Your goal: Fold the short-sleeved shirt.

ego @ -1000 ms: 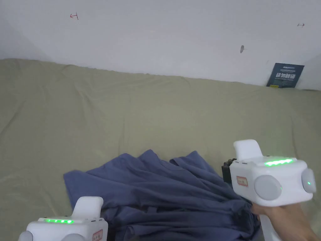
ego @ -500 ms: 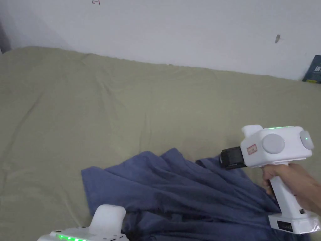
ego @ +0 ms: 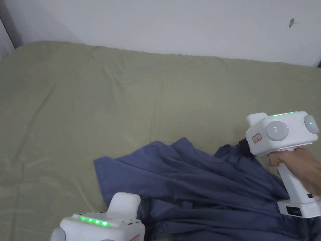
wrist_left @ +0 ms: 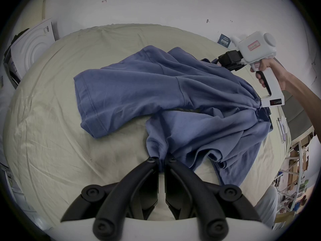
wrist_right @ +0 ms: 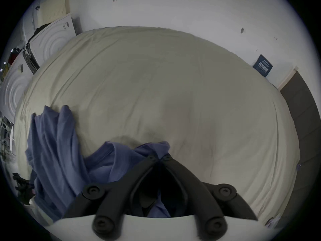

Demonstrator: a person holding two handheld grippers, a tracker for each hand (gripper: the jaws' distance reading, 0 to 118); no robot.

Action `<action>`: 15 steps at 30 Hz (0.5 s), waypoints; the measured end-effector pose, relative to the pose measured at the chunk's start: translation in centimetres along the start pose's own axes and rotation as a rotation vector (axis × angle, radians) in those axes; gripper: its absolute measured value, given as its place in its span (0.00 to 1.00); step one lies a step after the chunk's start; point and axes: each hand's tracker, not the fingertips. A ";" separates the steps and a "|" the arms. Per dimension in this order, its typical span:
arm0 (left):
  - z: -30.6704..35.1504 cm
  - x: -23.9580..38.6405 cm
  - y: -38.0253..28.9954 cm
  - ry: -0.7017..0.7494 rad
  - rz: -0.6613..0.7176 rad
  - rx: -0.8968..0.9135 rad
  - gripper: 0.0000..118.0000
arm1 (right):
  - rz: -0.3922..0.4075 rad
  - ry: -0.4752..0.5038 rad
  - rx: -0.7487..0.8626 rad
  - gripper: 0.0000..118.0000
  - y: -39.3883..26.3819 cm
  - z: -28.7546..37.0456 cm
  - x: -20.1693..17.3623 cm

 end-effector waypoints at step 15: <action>9.9 -1.2 3.5 0.137 0.010 0.175 0.01 | -0.237 -0.123 0.327 0.02 -6.5 23.9 9.5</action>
